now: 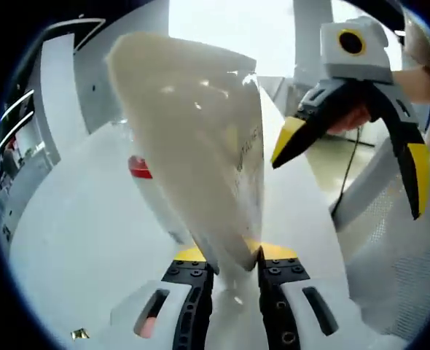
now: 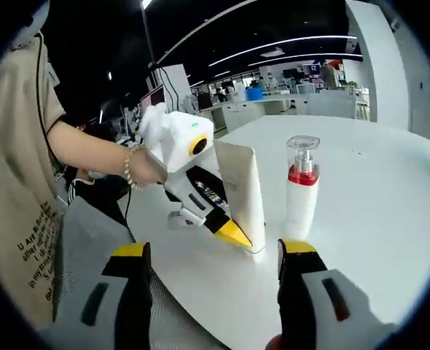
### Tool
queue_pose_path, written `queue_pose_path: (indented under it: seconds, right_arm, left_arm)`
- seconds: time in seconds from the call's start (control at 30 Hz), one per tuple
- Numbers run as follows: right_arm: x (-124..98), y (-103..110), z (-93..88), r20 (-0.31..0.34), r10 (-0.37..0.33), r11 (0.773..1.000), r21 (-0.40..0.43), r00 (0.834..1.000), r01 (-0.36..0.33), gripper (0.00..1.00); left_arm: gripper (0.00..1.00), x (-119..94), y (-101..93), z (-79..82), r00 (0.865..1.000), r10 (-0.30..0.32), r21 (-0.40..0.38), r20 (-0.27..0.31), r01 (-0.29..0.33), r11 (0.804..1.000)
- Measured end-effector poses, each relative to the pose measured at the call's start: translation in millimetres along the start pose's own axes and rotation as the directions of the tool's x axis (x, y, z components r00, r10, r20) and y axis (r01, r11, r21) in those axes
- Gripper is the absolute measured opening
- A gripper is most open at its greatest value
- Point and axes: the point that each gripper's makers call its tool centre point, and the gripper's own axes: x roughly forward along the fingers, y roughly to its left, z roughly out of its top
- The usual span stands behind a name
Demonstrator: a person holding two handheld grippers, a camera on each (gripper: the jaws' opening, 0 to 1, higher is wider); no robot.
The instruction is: Arrange the skincare products in the storage area until every visible bottle or jar stands upright without overlapping.
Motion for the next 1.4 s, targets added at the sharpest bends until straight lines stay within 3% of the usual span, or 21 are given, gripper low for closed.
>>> queue_pose_path:
  seconds: [0.4, 0.73, 1.13, 1.4]
  right_arm:
    - [1, -4, -4.1, 0.002, -0.017, 1.0, 0.01, 1.0, 0.017, 0.76]
    - [0, -4, -4.9, 0.015, -0.033, 0.999, 0.031, 0.999, 0.032, 0.86]
    - [-6, -14, -14.0, -0.001, -0.088, 0.995, 0.044, 0.996, 0.088, 0.96]
    - [-6, -16, -16.8, -0.01, -0.099, 0.994, 0.046, 0.995, 0.099, 0.98]
  left_arm:
    - [0.19, -6, 33.3, -5.0, 0.999, 0.052, -0.037, -0.003, -0.052, 0.998]
    - [0.19, -5, 52.7, -4.7, 0.997, 0.077, -0.06, 0.0, -0.077, 0.995]
    - [0.19, 0, 65.7, -1.1, 0.995, 0.099, -0.096, 0.015, -0.097, 0.991]
    - [0.19, 4, 66.3, 2.1, 0.995, 0.096, -0.1, 0.021, -0.094, 0.991]
